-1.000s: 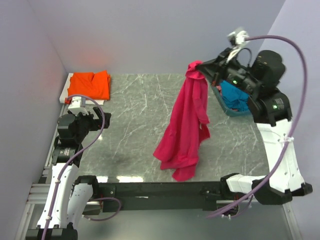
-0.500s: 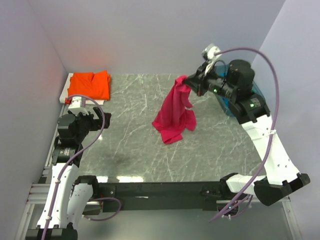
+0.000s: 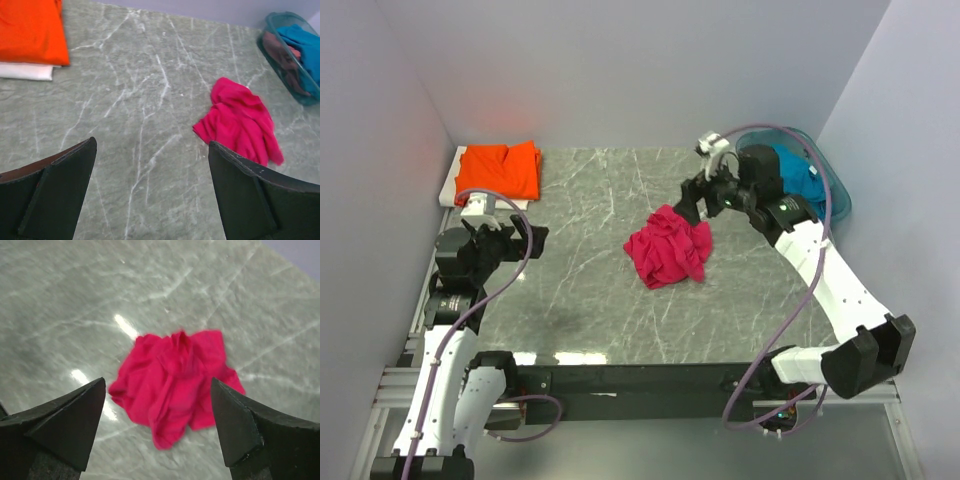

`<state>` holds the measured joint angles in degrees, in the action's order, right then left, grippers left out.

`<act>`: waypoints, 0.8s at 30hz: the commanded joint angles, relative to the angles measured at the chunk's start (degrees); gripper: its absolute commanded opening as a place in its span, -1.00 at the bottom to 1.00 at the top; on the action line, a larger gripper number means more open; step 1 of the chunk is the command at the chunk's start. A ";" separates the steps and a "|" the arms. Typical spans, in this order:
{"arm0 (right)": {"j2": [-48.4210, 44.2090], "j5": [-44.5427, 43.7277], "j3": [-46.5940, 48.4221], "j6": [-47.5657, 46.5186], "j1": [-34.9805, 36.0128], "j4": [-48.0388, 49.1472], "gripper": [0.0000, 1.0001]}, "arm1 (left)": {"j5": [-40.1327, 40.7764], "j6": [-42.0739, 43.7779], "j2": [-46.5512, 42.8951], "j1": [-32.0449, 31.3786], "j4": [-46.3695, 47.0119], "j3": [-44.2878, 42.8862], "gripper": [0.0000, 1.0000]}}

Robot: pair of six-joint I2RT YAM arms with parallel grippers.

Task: Fold and stack the t-shirts
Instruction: Move the tshirt to the center of the board, then flatten the tshirt out

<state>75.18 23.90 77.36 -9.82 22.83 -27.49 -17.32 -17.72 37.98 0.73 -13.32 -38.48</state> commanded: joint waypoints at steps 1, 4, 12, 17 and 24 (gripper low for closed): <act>-4.59 4.11 -6.83 -4.05 -6.53 0.42 0.82 | -4.82 0.05 -0.10 -0.38 3.13 -1.07 0.99; -7.93 13.43 -15.01 -5.20 -11.91 0.76 0.82 | -10.34 -0.39 1.13 -0.38 4.35 -0.98 0.99; -12.34 21.80 -24.01 -3.80 -24.66 2.79 0.78 | -14.68 -4.96 11.14 -11.77 7.09 -4.04 0.97; -11.11 24.52 -23.93 -3.10 -28.80 1.73 0.74 | -4.05 0.12 23.86 -26.55 3.49 -13.01 0.93; -11.98 25.84 -24.19 -3.53 -33.72 0.33 0.66 | 3.26 5.16 46.64 -39.66 0.75 -31.18 0.68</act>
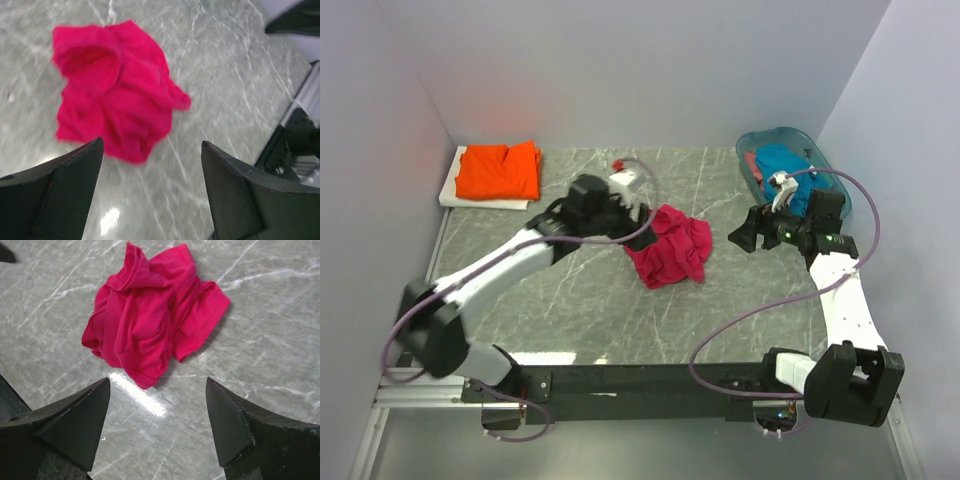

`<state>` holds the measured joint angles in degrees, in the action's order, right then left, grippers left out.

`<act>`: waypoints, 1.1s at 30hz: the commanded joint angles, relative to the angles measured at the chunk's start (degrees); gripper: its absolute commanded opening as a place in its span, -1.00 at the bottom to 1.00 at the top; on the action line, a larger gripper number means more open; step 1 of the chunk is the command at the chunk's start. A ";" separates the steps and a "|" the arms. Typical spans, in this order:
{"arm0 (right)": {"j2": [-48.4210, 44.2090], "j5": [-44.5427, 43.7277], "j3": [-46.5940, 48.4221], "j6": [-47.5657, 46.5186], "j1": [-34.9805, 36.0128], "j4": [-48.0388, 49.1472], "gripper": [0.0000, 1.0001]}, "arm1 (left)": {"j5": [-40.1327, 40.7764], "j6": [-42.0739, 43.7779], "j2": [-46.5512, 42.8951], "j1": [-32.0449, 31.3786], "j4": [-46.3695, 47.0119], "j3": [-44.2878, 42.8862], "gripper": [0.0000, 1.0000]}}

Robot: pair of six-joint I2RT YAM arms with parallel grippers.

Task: Fold and stack the t-shirts
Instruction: Flatten the tshirt out

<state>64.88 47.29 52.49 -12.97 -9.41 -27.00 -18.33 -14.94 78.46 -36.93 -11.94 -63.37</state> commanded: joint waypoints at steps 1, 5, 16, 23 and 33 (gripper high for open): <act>-1.86 2.46 0.95 -0.47 -2.62 -0.59 0.65 | 4.70 1.76 8.53 -2.62 -0.54 -8.15 0.64; -3.70 3.42 0.60 -0.56 -4.91 -0.68 0.65 | 10.75 -1.23 21.52 -5.17 -3.07 -19.73 0.39; -3.71 5.18 0.51 -2.50 -6.15 -1.74 0.64 | 22.00 -7.30 37.90 -8.16 -11.08 -36.11 0.11; -2.92 6.32 0.60 -3.29 -6.59 -2.26 0.63 | 24.74 -7.47 43.62 -8.86 -14.16 -41.47 -0.22; 0.33 8.87 1.47 -6.36 -6.67 -5.86 0.61 | 24.22 -2.30 35.03 -8.78 -7.67 -37.80 -0.99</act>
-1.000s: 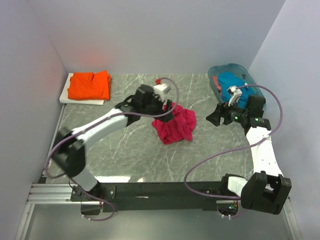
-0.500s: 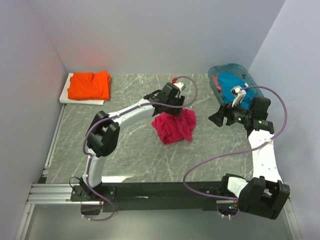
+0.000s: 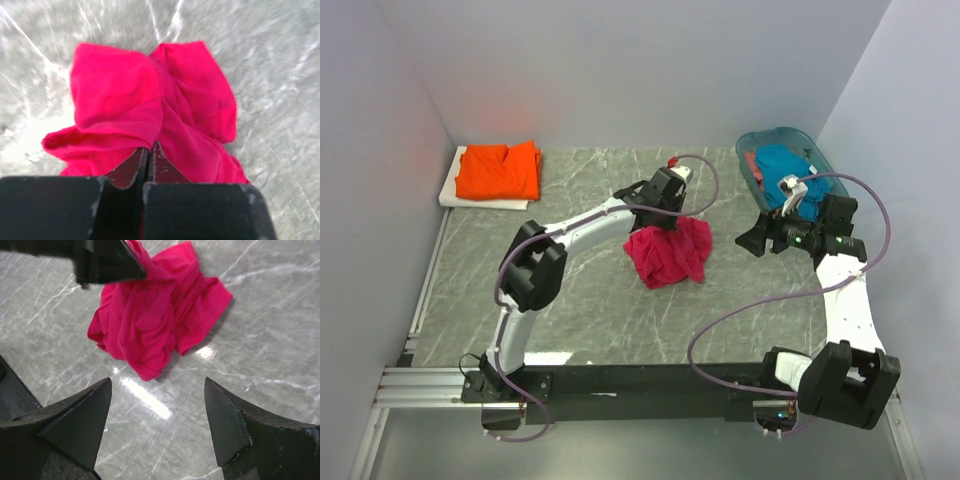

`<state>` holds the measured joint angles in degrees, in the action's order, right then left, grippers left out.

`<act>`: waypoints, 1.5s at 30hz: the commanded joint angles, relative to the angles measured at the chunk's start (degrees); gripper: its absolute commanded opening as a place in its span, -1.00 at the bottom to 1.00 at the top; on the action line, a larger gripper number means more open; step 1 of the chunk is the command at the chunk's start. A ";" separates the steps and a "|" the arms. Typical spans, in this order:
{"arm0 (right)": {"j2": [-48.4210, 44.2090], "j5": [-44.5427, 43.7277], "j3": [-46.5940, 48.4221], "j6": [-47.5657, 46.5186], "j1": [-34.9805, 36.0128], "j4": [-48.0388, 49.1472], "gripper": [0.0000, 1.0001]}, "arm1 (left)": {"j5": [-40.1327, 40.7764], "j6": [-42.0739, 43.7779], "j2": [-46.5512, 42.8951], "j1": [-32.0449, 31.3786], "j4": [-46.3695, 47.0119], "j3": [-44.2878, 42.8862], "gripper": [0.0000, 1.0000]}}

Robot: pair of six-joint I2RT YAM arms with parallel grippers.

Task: Fold and stack the t-shirts
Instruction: Flatten the tshirt out

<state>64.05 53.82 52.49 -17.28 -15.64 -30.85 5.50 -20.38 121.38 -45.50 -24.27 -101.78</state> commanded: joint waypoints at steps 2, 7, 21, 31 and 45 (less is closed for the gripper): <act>1.69 2.69 1.56 -2.50 -0.45 -2.28 0.61 | 0.04 6.56 -14.49 -0.21 7.30 3.59 -0.99; 2.48 3.92 1.56 -3.20 -0.45 -2.89 0.61 | -3.45 13.78 -28.62 -0.21 13.37 8.16 -0.99; 9.07 16.67 6.49 -22.98 9.21 -19.78 0.59 | -8.57 13.54 -51.68 -0.30 11.88 21.52 -0.99; -0.76 0.24 2.97 -23.40 30.30 3.07 0.64 | -8.14 3.34 -59.32 -0.21 13.90 26.89 -0.99; 5.46 -25.96 0.77 -17.00 47.19 18.90 0.37 | -5.67 0.17 -61.62 -0.21 13.37 26.45 -0.99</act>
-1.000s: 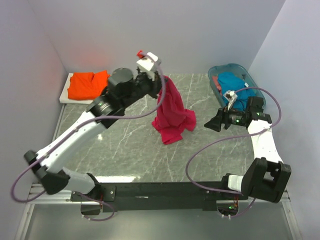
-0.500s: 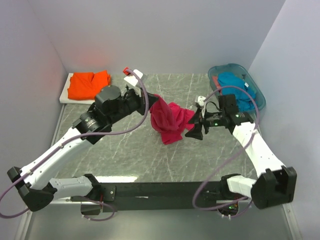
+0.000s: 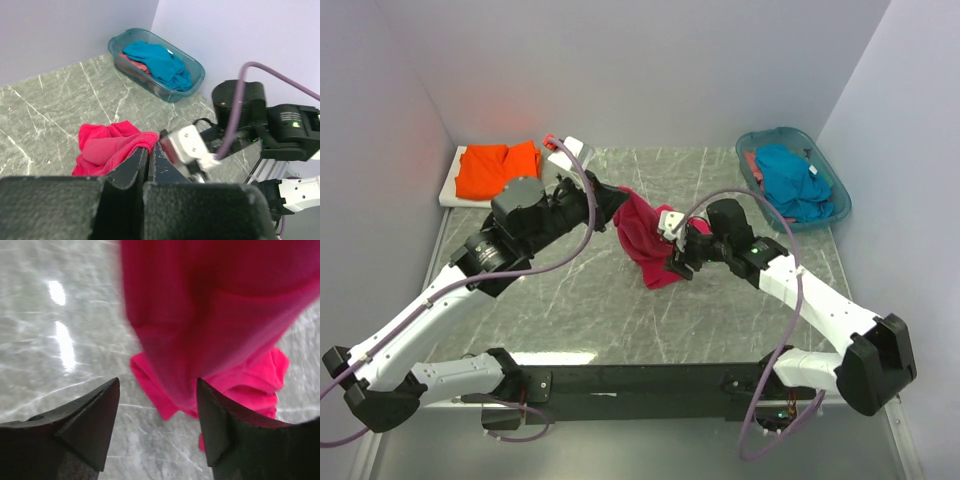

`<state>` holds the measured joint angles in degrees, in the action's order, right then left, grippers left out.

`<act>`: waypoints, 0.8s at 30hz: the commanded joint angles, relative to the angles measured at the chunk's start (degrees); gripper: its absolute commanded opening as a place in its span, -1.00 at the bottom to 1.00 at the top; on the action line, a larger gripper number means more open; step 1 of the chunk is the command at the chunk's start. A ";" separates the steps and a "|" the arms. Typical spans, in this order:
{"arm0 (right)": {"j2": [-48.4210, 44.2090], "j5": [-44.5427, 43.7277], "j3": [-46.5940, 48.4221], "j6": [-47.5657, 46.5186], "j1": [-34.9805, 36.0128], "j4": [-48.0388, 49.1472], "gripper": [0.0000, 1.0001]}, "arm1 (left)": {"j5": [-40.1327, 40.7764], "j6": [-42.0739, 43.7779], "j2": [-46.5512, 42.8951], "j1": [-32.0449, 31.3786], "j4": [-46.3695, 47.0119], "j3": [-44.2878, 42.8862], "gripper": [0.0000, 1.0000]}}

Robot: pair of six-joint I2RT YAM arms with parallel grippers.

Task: Fold and stack the t-shirts
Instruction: Flatten the tshirt out

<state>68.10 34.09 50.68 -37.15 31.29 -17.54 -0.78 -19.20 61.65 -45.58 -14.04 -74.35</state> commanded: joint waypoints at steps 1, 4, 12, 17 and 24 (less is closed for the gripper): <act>2.47 -7.09 3.02 3.48 0.44 5.76 0.35 | 0.60 -1.10 -2.32 -0.12 3.06 -0.63 -0.99; 3.79 -8.06 3.99 4.45 0.53 5.94 0.19 | 0.60 -1.10 -3.02 -0.12 3.23 0.25 -0.99; 1.17 -12.46 6.45 4.37 0.53 1.72 -1.00 | 7.45 0.04 -5.48 -0.03 1.56 1.31 -0.99; -4.54 -17.81 12.14 2.87 0.18 -1.18 -1.00 | 12.55 1.27 -7.07 -0.12 3.32 0.17 -0.99; -4.65 -25.64 30.51 4.10 -4.57 -4.87 -1.00 | 19.49 5.57 -7.16 -0.12 9.11 -9.31 -0.99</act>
<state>65.01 12.58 73.49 -33.34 28.58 -22.04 13.43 -16.71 56.01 -45.58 -12.95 -78.00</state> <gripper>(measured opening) 0.033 0.017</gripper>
